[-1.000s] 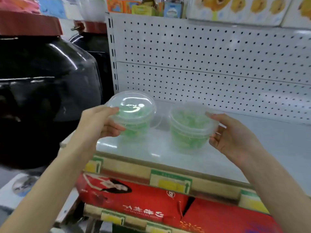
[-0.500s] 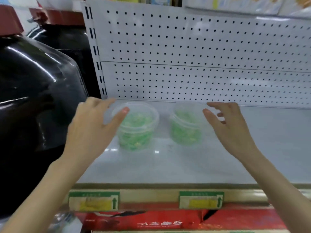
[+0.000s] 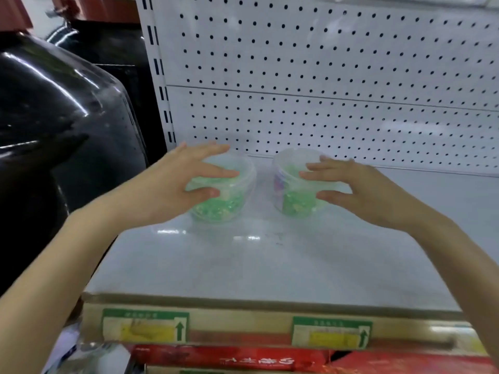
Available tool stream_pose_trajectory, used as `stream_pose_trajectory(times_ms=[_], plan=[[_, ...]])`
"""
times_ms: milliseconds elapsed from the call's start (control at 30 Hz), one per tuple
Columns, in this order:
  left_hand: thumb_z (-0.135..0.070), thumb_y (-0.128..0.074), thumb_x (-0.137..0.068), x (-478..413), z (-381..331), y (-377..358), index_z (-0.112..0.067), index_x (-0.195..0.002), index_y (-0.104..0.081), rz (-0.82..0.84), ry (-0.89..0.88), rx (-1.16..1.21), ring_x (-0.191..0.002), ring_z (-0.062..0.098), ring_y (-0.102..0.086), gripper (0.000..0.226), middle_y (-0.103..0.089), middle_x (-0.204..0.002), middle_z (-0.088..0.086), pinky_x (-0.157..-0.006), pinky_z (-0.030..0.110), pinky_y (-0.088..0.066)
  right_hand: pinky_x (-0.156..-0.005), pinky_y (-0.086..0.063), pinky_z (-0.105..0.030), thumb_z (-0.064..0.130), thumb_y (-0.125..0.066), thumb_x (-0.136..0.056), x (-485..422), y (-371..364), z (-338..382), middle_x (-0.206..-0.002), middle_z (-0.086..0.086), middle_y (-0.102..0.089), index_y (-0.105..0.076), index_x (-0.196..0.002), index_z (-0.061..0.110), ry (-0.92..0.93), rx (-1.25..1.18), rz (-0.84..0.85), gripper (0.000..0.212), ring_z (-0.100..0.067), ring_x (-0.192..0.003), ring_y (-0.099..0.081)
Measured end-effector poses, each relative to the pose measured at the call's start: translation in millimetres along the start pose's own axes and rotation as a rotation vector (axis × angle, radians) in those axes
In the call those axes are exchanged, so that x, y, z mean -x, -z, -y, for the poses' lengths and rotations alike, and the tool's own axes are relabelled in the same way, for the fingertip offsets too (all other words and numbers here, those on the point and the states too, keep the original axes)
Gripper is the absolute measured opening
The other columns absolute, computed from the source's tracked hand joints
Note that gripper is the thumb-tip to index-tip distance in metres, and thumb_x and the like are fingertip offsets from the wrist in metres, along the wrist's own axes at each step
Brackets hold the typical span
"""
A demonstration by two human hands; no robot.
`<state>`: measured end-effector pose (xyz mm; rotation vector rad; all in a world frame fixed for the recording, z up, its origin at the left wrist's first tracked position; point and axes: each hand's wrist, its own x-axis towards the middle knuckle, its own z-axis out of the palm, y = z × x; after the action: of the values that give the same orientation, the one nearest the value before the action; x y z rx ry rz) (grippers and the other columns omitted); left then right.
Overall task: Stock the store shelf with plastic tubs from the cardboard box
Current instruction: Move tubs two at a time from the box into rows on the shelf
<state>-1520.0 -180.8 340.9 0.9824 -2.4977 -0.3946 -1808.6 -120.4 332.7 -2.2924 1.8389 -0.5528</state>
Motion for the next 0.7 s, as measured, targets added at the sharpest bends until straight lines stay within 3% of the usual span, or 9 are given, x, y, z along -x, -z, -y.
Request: stream_pose_trajectory(times_ms=[100,167,233,300,367,433,500,633,700], plan=[[-0.046,-0.059,-0.081,-8.1,-10.5,-4.6,-0.041,-0.129,-0.050,-0.127,0.121,0.030,-0.132,0.001,-0.033,0.049,-0.038,-0.143,-0.021,-0.111,0.026,-0.022,-0.103,-0.024,-0.023,0.052,-0.051,-0.083,-2.2,-1.0,2.7,-0.135,0.021,-0.044,-0.056,-0.123,0.040,-0.081,-0.069,-0.078,0.042,0.001,-0.127,-0.032],[-0.062,-0.049,-0.081,-18.2,-16.5,-20.6,-0.034,-0.130,-0.051,-0.132,0.197,-0.127,-0.129,0.009,-0.038,0.056,-0.045,-0.139,-0.014,-0.106,0.029,-0.028,-0.095,-0.032,-0.028,0.062,-0.045,-0.080,-5.1,-11.3,10.2,-0.132,0.013,-0.050,-0.056,-0.124,0.034,-0.113,0.040,-0.154,0.053,-0.010,-0.121,-0.040],[-0.075,-0.033,-0.077,-26.1,-17.0,-33.8,-0.027,-0.120,-0.055,-0.104,0.178,-0.349,-0.120,0.017,-0.044,0.069,-0.055,-0.127,-0.008,-0.097,0.033,-0.035,-0.088,-0.032,-0.031,0.060,-0.044,-0.085,-9.1,-20.6,14.3,-0.129,0.007,-0.051,-0.053,-0.127,0.031,-0.104,0.213,-0.187,0.052,-0.017,-0.117,-0.042],[-0.074,-0.026,-0.073,-28.0,-9.0,-35.8,-0.022,-0.118,-0.057,-0.063,0.119,-0.389,-0.116,0.021,-0.048,0.075,-0.058,-0.121,-0.003,-0.097,0.036,-0.038,-0.082,-0.032,-0.031,0.055,-0.043,-0.089,-12.6,-22.6,14.7,-0.127,0.004,-0.051,-0.052,-0.128,0.029,-0.095,0.287,-0.191,0.048,-0.020,-0.113,-0.044],[-0.065,-0.034,-0.077,-27.7,3.1,-28.2,-0.024,-0.125,-0.056,-0.009,0.011,-0.305,-0.122,0.022,-0.047,0.067,-0.057,-0.127,-0.004,-0.104,0.042,-0.033,-0.084,-0.034,-0.032,0.050,-0.044,-0.092,-15.7,-19.2,10.3,-0.126,0.001,-0.051,-0.051,-0.129,0.026,-0.064,0.272,-0.150,0.045,-0.022,-0.112,-0.046],[-0.047,-0.053,-0.086,-25.1,14.4,-11.8,-0.040,-0.131,-0.047,0.090,0.011,-0.248,-0.138,0.013,-0.028,0.047,-0.039,-0.144,-0.013,-0.114,0.046,-0.016,-0.099,-0.033,-0.036,0.044,-0.045,-0.093,-20.3,-13.6,2.9,-0.130,0.000,-0.050,-0.050,-0.130,0.024,-0.035,0.206,-0.076,0.043,-0.023,-0.114,-0.048],[-0.039,-0.062,-0.084,-22.4,22.4,7.1,-0.050,-0.127,-0.042,0.147,0.089,-0.236,-0.141,0.009,-0.017,0.049,-0.026,-0.151,-0.013,-0.117,0.042,-0.008,-0.108,-0.027,-0.039,0.041,-0.047,-0.093,-24.9,-8.1,-4.0,-0.136,0.003,-0.046,-0.048,-0.131,0.025,-0.034,0.105,0.001,0.041,-0.023,-0.119,-0.047],[-0.055,-0.057,-0.076,-25.3,5.0,8.2,-0.039,-0.131,-0.047,-0.124,0.177,-0.057,-0.133,0.008,-0.034,0.058,-0.039,-0.143,-0.012,-0.105,0.022,-0.022,-0.100,-0.032,-0.028,0.035,-0.047,-0.095,-30.5,-3.0,-11.8,-0.141,0.007,-0.040,-0.044,-0.131,0.025,-0.023,-0.025,0.099,0.038,-0.016,-0.126,-0.041],[-0.059,-0.052,-0.078,-33.4,-4.4,-10.1,-0.030,-0.135,-0.046,-0.163,0.173,-0.173,-0.131,0.012,-0.038,0.064,-0.044,-0.142,-0.008,-0.105,0.024,-0.026,-0.097,-0.032,-0.026,0.035,-0.047,-0.094,-32.1,-1.9,-13.2,-0.140,0.009,-0.040,-0.044,-0.130,0.025,-0.012,-0.033,0.121,0.037,-0.015,-0.125,-0.042]])
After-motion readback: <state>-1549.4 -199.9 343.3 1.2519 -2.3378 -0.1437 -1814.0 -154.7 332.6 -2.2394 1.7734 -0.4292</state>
